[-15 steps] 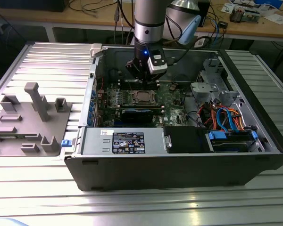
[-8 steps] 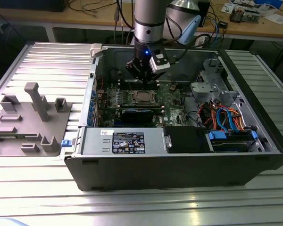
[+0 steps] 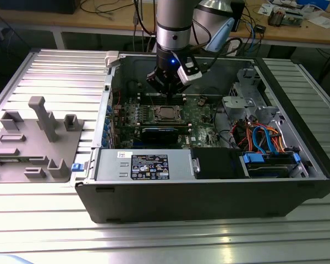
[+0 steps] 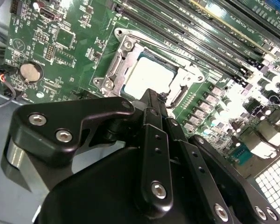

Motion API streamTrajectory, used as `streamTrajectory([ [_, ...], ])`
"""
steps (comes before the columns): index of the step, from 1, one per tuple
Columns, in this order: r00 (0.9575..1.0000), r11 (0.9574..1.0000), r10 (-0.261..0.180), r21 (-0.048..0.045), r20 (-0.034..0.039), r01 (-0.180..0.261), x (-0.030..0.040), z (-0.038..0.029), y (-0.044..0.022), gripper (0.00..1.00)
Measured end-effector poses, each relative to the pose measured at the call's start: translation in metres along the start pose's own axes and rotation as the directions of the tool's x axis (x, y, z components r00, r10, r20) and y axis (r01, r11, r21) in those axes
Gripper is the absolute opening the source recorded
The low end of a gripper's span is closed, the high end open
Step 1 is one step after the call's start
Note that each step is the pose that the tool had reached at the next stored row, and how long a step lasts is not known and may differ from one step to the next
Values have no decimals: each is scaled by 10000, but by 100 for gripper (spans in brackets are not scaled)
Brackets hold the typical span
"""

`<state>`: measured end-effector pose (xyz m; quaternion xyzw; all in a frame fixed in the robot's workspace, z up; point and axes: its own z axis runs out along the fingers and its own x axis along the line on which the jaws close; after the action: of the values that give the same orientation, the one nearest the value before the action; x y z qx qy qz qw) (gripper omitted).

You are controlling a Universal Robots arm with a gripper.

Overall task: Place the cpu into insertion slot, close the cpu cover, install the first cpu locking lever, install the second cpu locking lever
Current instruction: 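Install the first cpu locking lever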

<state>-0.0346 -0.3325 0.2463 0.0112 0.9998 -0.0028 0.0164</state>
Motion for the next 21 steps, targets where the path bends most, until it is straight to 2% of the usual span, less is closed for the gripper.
streamTrajectory([
  [7, 10000, 10000, 1, -48, -1, -1, 146, -6, -3, 11],
  [10, 10000, 10000, 17, -66, -1, -17, 190, -31, -4, 11],
  [21, 10000, 10000, 45, -76, -3, -45, 425, -41, -9, 11],
])
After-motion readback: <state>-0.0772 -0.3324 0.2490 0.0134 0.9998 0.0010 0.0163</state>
